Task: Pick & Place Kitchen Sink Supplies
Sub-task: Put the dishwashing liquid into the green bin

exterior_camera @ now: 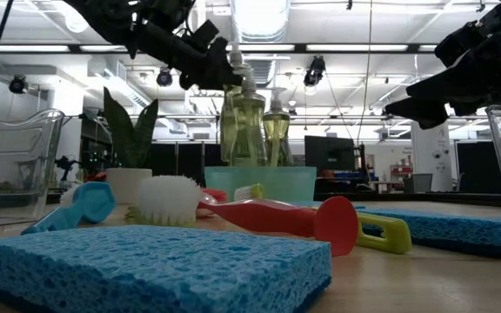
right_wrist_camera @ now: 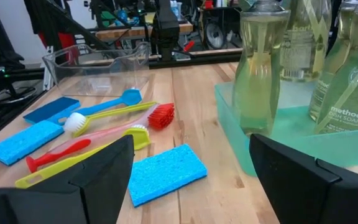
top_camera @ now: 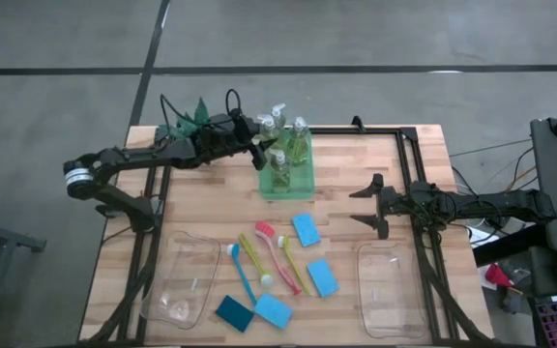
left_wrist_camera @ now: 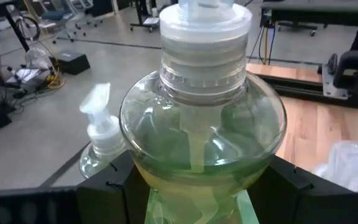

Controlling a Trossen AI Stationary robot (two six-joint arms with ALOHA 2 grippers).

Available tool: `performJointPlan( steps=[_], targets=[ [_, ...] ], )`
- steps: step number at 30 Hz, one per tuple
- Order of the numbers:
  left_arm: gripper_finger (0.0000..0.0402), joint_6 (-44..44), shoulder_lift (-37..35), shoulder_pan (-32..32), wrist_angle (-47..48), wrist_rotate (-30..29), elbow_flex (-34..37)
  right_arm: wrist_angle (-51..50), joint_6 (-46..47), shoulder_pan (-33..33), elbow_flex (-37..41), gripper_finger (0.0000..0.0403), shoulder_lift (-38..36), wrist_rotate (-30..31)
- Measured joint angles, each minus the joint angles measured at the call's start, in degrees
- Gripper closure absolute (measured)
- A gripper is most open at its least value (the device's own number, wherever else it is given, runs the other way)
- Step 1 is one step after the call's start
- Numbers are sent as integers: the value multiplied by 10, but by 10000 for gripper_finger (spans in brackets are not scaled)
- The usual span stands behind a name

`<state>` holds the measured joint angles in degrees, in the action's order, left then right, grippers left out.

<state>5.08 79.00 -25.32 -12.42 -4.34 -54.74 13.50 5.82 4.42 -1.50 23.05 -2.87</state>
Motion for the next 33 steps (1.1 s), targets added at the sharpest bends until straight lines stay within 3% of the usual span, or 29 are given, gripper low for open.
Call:
performJointPlan(
  steps=[12, 20, 33],
  targets=[
    [188, 5, 4, -20, -1, 17, 16, 0, 1, 0, 0, 80, 0, 0],
    [188, 2, 4, -57, -1, 158, 18, 0, 1, 0, 0, 91, 0, 0],
    [188, 10, 27, -88, -41, 223, 62, 0, 0, 0, 0, 92, 0, 0]
  ],
)
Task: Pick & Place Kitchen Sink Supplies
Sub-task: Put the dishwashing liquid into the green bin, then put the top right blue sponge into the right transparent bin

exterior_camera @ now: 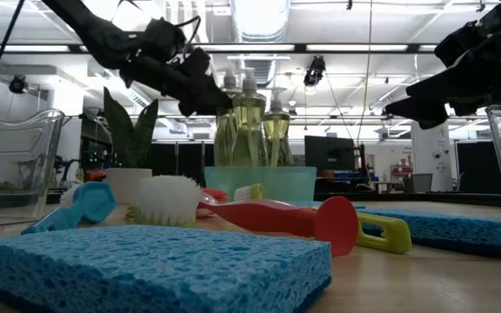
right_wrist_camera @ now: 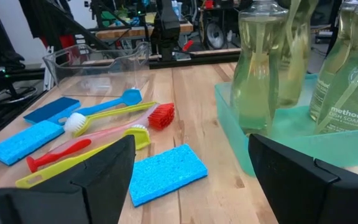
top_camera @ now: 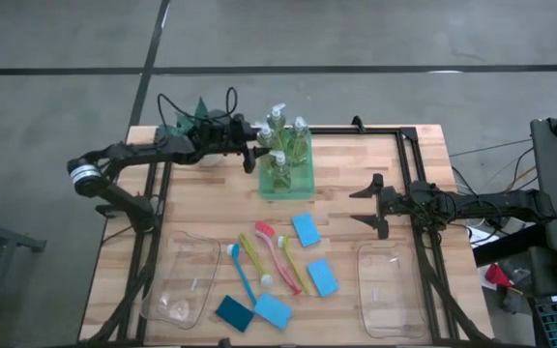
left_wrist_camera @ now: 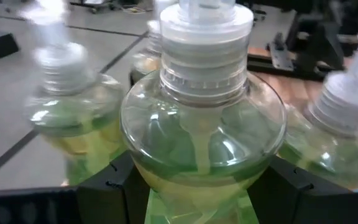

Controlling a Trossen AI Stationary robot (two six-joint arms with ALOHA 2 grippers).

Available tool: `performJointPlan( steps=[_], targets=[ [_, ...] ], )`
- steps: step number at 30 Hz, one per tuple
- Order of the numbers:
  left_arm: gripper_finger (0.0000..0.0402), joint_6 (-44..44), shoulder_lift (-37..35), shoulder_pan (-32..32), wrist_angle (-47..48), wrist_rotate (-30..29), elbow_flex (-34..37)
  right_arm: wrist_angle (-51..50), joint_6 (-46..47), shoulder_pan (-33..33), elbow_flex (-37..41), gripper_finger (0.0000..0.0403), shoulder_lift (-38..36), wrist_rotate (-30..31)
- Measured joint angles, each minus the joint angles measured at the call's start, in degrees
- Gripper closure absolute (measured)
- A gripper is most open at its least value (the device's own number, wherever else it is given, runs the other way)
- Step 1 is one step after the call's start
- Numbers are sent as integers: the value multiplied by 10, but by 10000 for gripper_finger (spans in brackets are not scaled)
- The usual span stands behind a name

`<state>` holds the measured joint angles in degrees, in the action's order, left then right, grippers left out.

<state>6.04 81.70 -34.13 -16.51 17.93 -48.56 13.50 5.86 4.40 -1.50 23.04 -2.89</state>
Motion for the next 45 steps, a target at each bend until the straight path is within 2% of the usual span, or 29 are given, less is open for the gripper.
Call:
performJointPlan(
  steps=[7, 15, 23, 27, 33, 42, 45],
  targets=[
    [188, -1, 41, 0, -11, 6, 0, 0, 0, 0, 0, 81, 0, 0],
    [184, -16, 55, 0, -17, -2, 0, 0, 1, 0, 0, 77, 0, 0],
    [117, -25, 43, 1, -7, -43, -2, 0, 0, 0, 0, 90, 0, 0],
    [95, -26, 23, 1, -5, -42, -3, 0, 0, 0, 0, 94, 0, 0],
    [91, -26, -27, 2, 11, -39, -3, 0, 1, 0, 0, 100, 0, 0],
    [90, -36, -131, 7, 122, -40, -2, 0, 1, 0, 0, 96, 0, 0],
    [90, -67, -163, 22, 152, -13, 1, 0, 0, 0, 0, 91, 0, 0]
  ],
)
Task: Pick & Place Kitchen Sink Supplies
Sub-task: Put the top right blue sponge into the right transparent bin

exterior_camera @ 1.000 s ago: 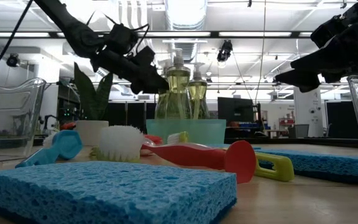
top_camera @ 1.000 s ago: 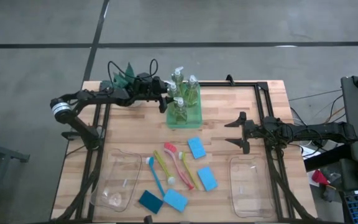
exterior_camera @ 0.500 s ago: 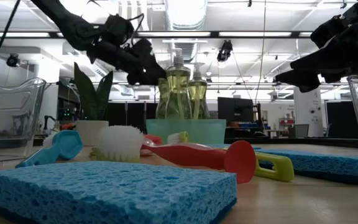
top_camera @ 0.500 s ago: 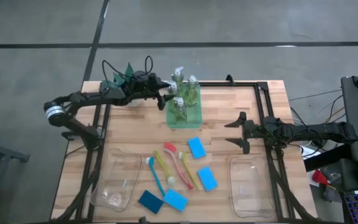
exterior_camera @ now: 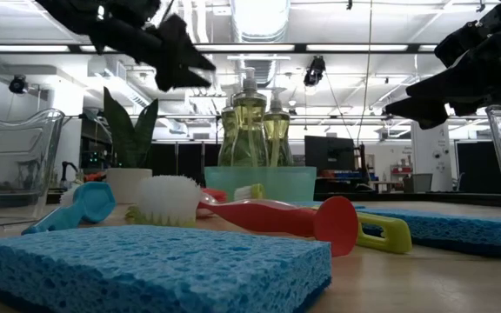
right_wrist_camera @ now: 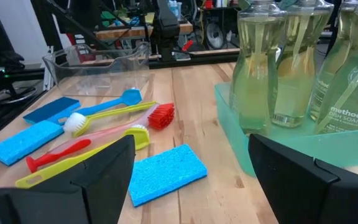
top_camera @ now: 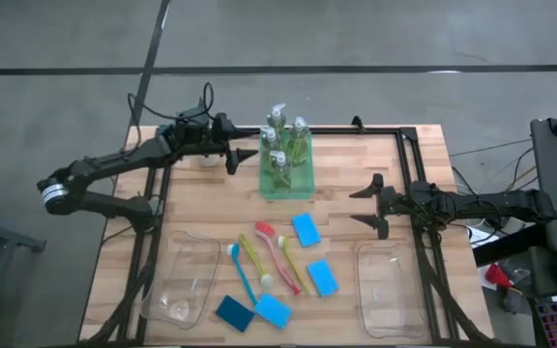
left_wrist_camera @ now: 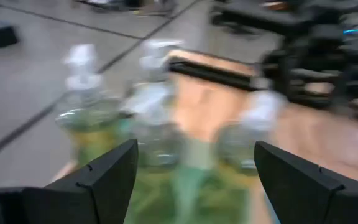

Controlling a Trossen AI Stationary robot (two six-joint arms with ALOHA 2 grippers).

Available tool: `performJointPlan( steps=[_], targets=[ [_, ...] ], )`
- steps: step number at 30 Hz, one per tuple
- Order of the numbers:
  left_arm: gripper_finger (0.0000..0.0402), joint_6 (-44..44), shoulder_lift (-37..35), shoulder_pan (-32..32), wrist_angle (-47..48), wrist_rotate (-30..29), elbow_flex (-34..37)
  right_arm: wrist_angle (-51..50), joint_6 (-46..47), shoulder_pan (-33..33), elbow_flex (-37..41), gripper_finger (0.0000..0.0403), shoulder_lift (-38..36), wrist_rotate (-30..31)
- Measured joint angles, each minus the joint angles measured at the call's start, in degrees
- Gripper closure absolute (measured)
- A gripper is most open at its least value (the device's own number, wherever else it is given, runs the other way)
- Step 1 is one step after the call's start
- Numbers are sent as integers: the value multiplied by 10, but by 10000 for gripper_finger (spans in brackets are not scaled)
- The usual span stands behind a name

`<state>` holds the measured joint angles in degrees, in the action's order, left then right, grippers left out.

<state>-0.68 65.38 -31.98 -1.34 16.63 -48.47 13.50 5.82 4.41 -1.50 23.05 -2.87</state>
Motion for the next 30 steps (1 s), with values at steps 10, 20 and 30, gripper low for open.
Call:
performJointPlan(
  steps=[10, 20, 30],
  targets=[
    [90, -70, -42, 150, -8, 43, 1, 0, 0, 0, 0, 77, 0, 0],
    [90, -111, -39, 338, -128, -27, 57, 0, 1, 0, 0, 85, 0, 0],
    [90, -67, -31, 433, -393, -132, 161, 0, 1, 0, 0, 97, 0, 0]
  ],
)
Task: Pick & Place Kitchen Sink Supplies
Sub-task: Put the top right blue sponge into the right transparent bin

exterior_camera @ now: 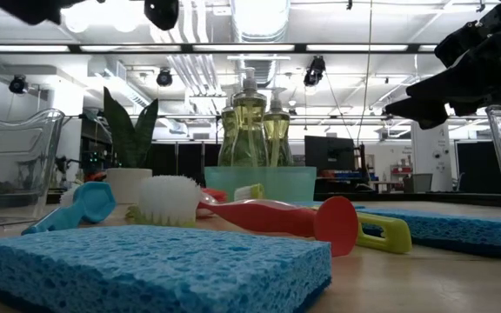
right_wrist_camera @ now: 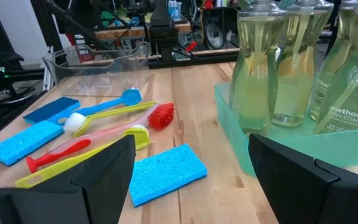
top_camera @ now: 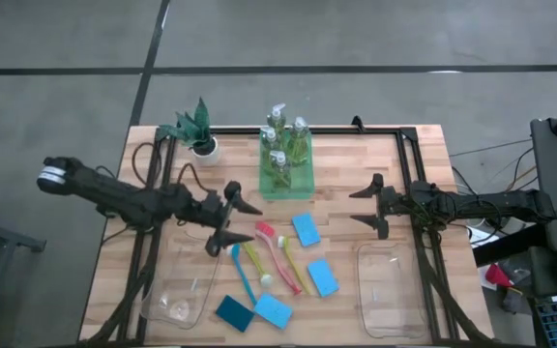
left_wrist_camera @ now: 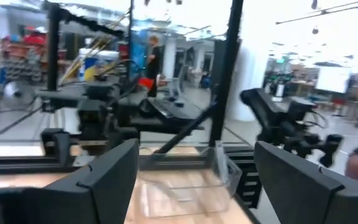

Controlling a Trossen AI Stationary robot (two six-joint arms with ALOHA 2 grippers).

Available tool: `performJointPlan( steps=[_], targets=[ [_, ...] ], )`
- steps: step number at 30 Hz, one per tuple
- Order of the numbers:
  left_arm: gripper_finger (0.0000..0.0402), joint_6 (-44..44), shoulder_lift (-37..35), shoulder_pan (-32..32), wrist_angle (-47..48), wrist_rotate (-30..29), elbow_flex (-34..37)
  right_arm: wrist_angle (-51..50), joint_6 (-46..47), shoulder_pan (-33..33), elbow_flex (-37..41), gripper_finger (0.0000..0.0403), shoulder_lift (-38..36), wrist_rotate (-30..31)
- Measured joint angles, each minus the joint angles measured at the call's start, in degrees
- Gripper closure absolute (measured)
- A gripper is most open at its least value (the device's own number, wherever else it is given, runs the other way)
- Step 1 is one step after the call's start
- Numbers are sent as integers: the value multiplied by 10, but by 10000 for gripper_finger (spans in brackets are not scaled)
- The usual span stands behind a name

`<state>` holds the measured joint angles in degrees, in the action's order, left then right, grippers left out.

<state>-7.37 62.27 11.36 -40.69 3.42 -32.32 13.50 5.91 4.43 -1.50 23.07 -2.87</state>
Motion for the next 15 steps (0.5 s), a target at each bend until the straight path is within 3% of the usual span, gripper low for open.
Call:
performJointPlan(
  steps=[8, 15],
  targets=[
    [101, 2, -4, 20, -21, -42, 81, 0, 0, 0, 0, 96, 0, 0],
    [138, 25, -32, 9, 4, -44, 99, 0, -1, 0, 0, 84, 0, 0]
  ],
)
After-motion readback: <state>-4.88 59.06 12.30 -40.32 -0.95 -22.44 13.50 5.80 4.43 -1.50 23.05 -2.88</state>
